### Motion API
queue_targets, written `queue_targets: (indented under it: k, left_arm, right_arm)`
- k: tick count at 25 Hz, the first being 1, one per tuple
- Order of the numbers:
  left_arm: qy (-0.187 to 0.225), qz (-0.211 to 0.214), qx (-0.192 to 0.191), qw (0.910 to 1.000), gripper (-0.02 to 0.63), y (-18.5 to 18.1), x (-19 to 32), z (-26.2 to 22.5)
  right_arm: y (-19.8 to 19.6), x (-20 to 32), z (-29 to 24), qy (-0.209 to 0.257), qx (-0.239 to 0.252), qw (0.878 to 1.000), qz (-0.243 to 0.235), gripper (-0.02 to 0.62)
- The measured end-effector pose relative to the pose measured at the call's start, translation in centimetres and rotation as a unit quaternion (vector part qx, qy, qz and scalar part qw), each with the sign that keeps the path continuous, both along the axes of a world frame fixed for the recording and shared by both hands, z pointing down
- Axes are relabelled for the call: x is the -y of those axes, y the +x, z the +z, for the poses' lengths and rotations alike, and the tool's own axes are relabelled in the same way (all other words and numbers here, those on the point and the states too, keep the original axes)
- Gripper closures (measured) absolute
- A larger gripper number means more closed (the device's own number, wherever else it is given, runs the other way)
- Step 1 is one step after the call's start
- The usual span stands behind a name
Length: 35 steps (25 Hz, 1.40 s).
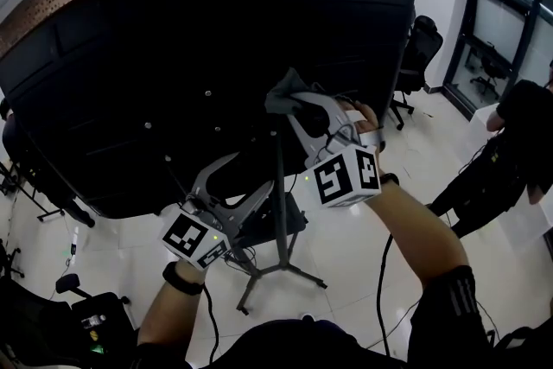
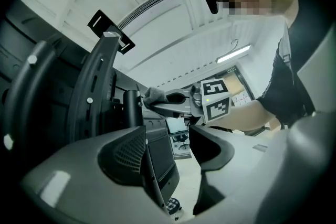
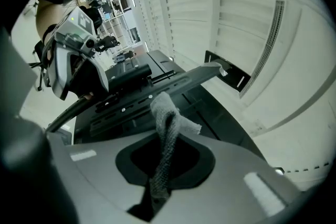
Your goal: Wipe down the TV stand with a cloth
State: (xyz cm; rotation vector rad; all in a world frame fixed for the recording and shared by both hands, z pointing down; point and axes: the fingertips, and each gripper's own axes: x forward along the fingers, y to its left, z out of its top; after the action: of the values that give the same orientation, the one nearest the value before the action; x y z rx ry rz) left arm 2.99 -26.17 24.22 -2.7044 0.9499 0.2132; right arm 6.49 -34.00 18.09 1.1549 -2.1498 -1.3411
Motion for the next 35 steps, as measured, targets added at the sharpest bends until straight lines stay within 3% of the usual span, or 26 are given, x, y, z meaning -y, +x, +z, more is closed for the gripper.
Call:
queue_targets:
  k: [10,14,26,35]
  left_arm:
    - [-0.005,-0.014,-0.005,0.9999,0.323,2.6,2.4,0.0]
    - [-0.008,-0.022,-0.001,0.9997,0.322,3.2,3.1,0.3]
    - [-0.015,-0.002,0.001,0.9999,0.324,8.0,4.7,1.1]
    - [-0.023,0.004,0.003,0.9997,0.322,10.5,5.2,1.8]
  right_arm:
    - [0.5,6.6,0.3,-0.038,0.007,0.999,-0.021,0.571]
    - [1.4,7.0,0.5,-0.028,0.002,0.999,-0.026,0.572]
    - [11.9,10.2,0.8,-0.059,0.063,0.996,0.029,0.572]
    - [16.3,11.5,1.7,-0.082,0.08,0.992,0.06,0.572]
